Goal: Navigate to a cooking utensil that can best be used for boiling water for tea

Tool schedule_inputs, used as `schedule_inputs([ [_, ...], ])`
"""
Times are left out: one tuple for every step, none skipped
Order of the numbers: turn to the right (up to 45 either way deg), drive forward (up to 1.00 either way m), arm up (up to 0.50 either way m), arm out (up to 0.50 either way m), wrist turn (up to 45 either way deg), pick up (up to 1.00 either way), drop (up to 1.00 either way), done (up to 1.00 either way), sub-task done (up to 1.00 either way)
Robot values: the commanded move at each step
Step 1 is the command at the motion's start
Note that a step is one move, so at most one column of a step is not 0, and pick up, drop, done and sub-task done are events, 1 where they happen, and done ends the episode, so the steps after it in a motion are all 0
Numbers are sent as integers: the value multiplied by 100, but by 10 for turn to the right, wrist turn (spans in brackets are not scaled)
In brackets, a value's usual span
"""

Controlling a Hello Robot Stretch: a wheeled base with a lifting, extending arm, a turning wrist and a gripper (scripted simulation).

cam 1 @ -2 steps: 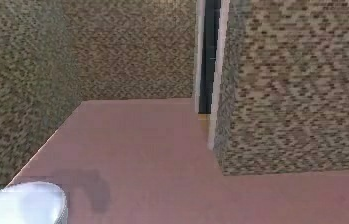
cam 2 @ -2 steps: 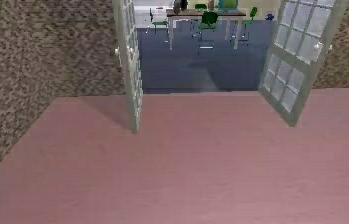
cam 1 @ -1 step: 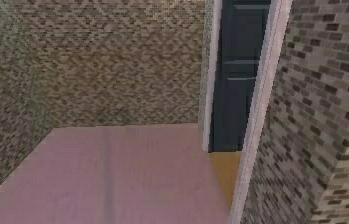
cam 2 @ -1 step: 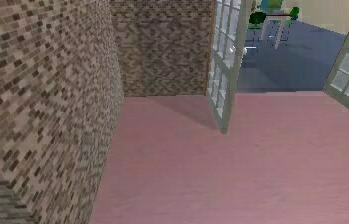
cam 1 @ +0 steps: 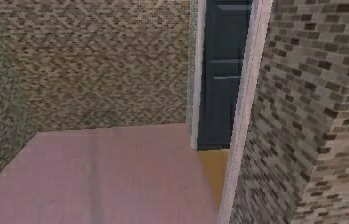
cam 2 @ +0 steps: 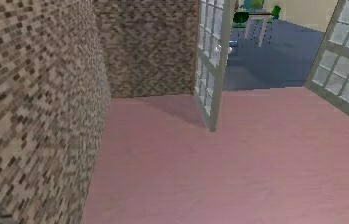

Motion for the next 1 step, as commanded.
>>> schedule_inputs([
  [0,100,0,0,0,0,0,0,0],
])
